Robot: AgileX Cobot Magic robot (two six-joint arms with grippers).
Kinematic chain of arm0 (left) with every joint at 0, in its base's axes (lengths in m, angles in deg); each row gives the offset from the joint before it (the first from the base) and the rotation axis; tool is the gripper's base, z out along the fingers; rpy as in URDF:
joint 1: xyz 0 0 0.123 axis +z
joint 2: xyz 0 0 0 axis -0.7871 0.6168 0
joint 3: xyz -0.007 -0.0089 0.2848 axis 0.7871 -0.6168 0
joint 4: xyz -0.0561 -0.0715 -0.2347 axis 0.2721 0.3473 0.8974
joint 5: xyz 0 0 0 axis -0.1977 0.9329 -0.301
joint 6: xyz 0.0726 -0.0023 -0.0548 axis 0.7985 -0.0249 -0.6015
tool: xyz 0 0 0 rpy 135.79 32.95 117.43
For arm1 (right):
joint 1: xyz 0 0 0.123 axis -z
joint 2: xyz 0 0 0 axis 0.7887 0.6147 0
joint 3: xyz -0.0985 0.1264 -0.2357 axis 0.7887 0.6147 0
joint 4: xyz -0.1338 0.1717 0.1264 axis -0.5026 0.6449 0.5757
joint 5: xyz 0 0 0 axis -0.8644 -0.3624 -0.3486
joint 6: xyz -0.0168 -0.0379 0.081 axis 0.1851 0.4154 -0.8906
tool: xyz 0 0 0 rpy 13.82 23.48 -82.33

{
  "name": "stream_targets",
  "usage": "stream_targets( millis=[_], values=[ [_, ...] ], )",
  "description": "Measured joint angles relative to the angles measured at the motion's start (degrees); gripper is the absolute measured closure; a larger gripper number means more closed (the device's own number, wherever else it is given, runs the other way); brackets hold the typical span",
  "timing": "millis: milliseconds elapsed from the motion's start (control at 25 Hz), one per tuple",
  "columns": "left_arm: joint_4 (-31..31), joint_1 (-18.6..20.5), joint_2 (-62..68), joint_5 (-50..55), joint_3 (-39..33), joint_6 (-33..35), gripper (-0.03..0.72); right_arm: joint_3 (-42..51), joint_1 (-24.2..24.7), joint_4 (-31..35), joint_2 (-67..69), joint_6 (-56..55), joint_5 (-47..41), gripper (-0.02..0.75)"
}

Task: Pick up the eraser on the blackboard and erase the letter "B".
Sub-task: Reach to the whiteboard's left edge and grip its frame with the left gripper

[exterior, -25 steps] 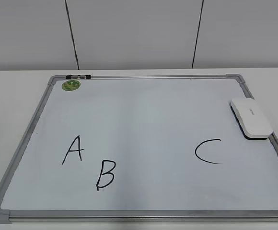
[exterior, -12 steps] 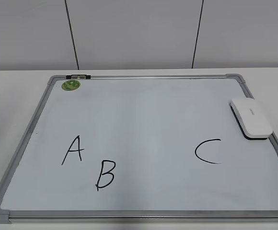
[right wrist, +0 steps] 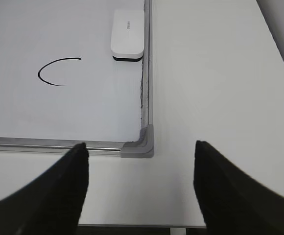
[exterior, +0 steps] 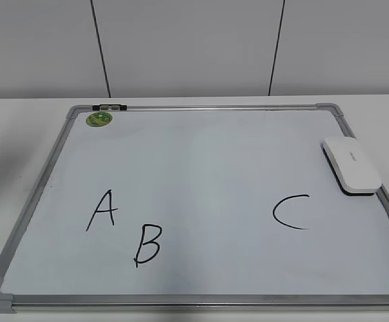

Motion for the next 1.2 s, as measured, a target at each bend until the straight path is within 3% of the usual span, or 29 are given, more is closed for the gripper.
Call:
stream_targets(
  millis=[240, 520, 1200],
  values=[
    [4.37, 0.00, 10.29, 0.24, 3.62, 3.68, 0.200, 0.00, 0.00, 0.00, 0.00, 0.00, 0.00, 0.237],
    [4.61, 0.00, 17.62, 0.24, 7.41, 3.98, 0.299, 0.00, 0.00, 0.00, 0.00, 0.00, 0.00, 0.237],
    [6.27, 0.00, 27.84, 1.52, 15.86, 3.98, 0.382, 0.00, 0.00, 0.00, 0.00, 0.00, 0.00, 0.237]
  ],
)
